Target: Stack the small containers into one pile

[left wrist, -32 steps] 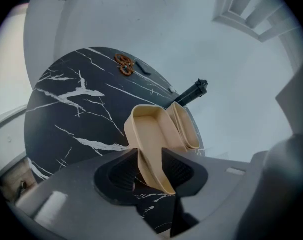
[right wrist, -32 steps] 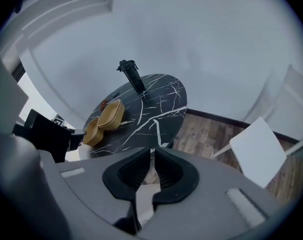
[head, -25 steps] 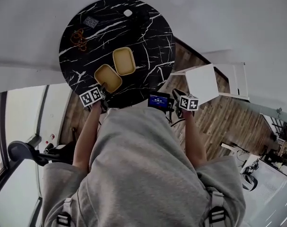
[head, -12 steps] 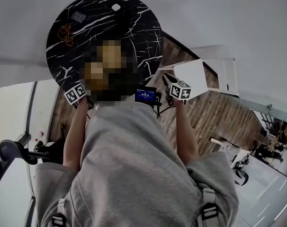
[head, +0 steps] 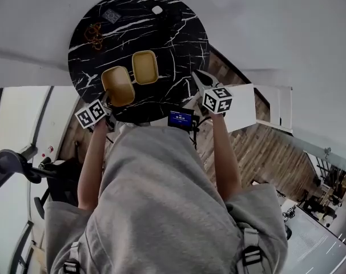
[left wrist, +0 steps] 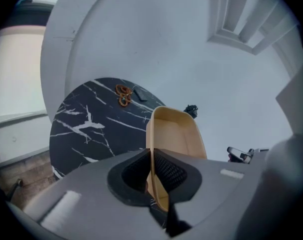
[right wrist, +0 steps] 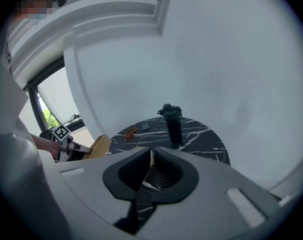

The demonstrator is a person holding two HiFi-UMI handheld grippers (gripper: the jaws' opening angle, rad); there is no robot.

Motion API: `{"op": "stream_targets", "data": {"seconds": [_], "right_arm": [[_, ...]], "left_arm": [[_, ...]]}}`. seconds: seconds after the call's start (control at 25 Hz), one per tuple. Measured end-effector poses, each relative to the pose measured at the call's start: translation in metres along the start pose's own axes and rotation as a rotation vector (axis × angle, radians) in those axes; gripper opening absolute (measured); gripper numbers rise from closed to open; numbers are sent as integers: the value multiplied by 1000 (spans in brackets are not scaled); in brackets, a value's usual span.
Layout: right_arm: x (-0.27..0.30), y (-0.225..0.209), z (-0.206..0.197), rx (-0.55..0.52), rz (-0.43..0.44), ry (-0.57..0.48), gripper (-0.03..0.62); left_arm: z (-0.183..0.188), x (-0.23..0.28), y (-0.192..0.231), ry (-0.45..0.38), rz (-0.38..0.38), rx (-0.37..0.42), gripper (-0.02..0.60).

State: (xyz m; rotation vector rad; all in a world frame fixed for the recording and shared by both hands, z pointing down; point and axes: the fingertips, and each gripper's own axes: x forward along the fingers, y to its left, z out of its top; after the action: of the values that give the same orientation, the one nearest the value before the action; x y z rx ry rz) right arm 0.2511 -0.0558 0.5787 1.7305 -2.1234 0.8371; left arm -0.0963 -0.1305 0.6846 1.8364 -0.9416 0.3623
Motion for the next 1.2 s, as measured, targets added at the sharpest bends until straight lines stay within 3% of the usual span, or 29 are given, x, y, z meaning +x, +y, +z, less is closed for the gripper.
{"op": "stream_targets", "data": {"seconds": [0.24,0.48,0.6,0.76,0.88,1.2], "right_arm": [[35,98,55,-145,255,-44,66],[51,175,57,-160,503,26,107],[52,178,57,-124,529,36,103],[54,184,66,-16,599,19,104],[55,190,58,-27,644,63,110],[70,185,42,10,614,131,62]], "left_arm": [[35,-22,-69,-113,-35,125,15],[53,-35,-113,-184,-24,246,15],[55,-36,-120,-207,-4,269,15],[62,-43,-109,-241,25,232,15],[59,-44,-114,-254,25,232,16],[46,-44,-120,-251,13,247,26]]}}
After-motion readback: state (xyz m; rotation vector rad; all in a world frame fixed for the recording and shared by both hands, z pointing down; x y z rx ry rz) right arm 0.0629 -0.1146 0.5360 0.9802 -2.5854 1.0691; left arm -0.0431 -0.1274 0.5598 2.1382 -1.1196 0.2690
